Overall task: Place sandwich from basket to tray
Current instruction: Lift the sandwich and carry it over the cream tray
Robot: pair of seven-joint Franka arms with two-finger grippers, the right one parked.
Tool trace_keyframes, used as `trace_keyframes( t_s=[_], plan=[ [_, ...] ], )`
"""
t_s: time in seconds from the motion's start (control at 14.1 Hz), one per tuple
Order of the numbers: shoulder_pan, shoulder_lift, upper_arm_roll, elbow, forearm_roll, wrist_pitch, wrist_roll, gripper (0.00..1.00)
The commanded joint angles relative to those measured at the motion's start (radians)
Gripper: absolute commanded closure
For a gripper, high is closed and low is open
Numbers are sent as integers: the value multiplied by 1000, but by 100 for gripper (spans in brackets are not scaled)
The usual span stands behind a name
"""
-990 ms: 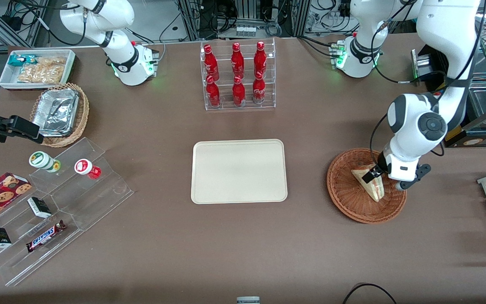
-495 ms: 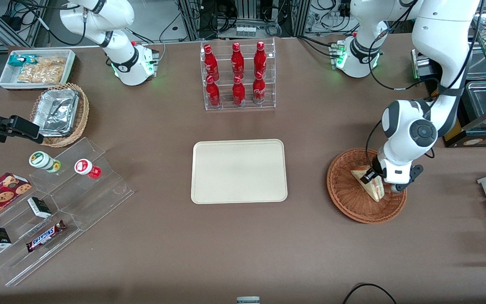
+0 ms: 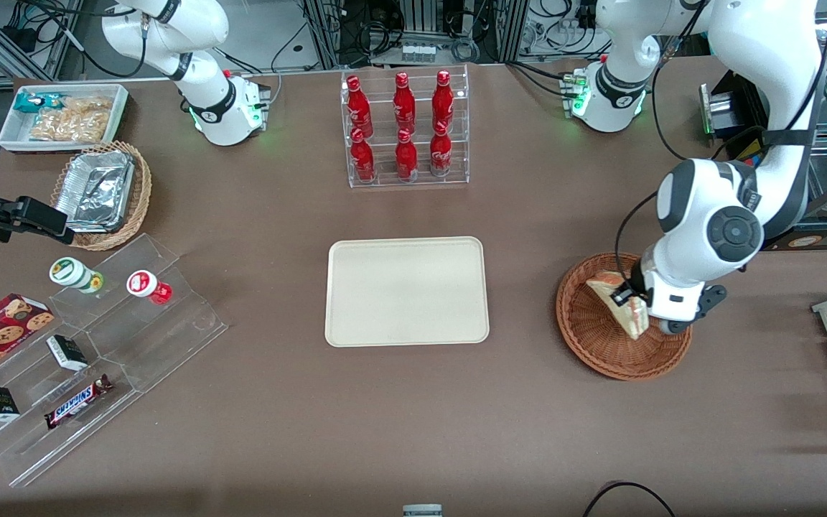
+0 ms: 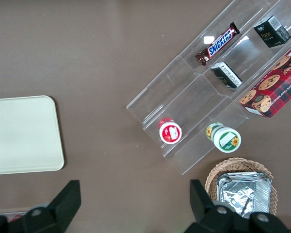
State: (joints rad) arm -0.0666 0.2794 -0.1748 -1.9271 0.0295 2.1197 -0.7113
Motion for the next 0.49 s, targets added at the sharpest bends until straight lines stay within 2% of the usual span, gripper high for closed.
trace_keyframes(
  t_s=[0.0, 0.21, 0.35, 0.42],
  plan=[
    [-1, 50, -66, 74, 23, -21, 177, 90],
    [-2, 139, -187, 178, 62, -44, 193, 94],
    [-25, 188, -267, 229, 134, -44, 100, 98],
    [-68, 213, -267, 259, 168, -46, 49, 99]
  ],
)
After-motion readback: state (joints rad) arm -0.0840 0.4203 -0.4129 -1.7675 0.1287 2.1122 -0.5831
